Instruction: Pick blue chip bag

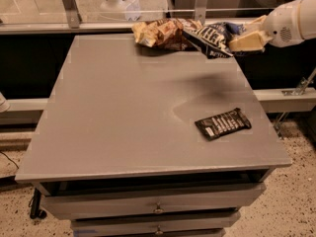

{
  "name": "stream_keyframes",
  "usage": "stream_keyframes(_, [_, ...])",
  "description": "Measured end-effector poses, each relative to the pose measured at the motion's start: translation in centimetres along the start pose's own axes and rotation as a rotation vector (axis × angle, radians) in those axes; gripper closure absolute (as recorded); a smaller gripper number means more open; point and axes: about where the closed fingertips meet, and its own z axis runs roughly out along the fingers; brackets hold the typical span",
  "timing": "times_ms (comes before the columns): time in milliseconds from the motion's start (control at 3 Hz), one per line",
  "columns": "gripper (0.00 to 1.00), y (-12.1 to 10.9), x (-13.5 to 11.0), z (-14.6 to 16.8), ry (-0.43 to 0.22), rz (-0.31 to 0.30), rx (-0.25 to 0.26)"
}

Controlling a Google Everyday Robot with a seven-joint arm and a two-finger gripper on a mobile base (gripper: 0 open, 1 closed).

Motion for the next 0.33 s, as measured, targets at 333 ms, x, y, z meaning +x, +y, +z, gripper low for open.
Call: stream_keyframes(333, [1.0, 0.04, -0.22, -0.15, -0.005, 0.0, -0.001])
